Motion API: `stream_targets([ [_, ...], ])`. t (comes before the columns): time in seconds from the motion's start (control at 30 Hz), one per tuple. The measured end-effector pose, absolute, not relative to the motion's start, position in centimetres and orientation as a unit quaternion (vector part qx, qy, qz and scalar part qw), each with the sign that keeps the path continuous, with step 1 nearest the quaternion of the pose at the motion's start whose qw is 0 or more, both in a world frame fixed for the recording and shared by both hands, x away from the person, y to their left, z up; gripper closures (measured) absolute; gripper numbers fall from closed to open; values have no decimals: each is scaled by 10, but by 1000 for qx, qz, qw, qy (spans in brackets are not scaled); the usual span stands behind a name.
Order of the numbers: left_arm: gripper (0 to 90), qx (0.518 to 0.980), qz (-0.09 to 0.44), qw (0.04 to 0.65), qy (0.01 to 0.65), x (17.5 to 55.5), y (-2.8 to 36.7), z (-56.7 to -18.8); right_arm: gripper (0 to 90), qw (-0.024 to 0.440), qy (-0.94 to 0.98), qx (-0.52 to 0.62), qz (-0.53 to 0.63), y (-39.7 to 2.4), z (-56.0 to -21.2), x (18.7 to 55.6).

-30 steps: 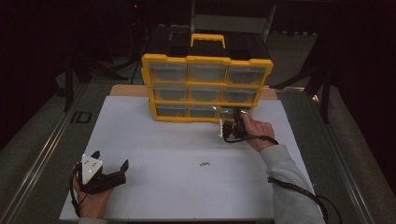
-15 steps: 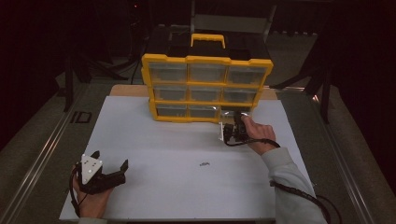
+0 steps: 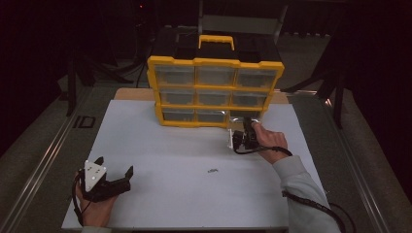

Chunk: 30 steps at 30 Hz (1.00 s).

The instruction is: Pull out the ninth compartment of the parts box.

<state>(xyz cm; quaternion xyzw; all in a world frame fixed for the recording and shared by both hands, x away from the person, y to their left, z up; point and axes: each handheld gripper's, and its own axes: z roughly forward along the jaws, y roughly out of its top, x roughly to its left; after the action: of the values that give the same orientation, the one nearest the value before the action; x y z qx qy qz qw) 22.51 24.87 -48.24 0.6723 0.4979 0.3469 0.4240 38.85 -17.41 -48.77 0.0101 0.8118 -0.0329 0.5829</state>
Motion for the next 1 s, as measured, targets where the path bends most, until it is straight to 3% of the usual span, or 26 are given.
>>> stream_targets([
  [1.0,4,672,347,424,498,225,249,-482,766,585,810,-3,-26,-177,-489,370],
])
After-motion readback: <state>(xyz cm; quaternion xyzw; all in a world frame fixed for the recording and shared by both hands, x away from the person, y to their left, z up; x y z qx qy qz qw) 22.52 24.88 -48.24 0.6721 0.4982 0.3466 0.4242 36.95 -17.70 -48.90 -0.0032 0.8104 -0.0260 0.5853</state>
